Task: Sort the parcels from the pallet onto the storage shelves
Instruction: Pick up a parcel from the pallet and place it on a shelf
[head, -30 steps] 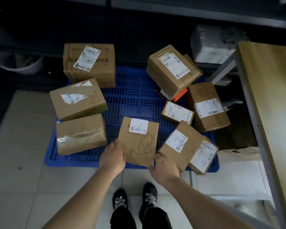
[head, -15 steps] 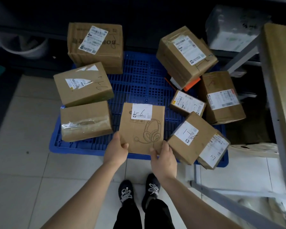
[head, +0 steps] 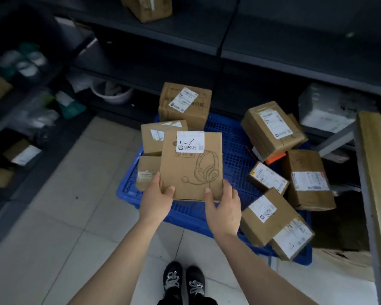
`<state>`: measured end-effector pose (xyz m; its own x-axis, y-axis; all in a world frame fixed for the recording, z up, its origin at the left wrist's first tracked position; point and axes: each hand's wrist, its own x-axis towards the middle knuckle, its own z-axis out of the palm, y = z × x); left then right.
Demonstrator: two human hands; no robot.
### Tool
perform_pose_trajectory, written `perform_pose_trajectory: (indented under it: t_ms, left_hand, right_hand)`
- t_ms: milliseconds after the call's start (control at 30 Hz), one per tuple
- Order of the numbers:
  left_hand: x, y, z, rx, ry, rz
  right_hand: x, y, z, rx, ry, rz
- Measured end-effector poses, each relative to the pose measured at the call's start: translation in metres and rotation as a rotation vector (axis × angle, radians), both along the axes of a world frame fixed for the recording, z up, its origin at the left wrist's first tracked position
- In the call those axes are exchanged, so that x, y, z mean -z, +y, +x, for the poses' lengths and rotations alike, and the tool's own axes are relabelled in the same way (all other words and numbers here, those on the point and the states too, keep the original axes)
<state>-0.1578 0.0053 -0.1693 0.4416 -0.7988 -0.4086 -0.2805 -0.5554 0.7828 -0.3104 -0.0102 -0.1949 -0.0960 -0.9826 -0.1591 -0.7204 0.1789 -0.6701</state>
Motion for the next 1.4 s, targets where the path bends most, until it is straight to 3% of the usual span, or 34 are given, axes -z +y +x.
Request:
perform_pose_trajectory:
  t_ms: [367, 567, 767, 1067, 1400]
  left_hand:
    - [-0.087, 0.087, 0.088, -0.504, -0.039, -0.234]
    - [-0.121, 0.155, 0.155, -0.72, -0.075, -0.331]
    - [-0.156, 0.235, 0.244, -0.859, -0.192, -0.394]
    - [-0.193, 0.348, 0.375, -1.108, -0.374, -0.325]
    - [-0.234, 0.421, 0.5, -1.213, -0.538, -0.281]
  right_hand:
    - [-0.083, 0.018, 0.112, -0.346, -0.2, -0.157]
    - [-0.126, 0.054, 0.205, -0.595, -0.364, -0.213]
    - [-0.155, 0.109, 0.318, -0.804, -0.399, -0.262]
    - [-0.193, 0.21, 0.48, -1.025, -0.559, -0.274]
    - [-0.233, 0.269, 0.642, -1.238, -0.613, -0.348]
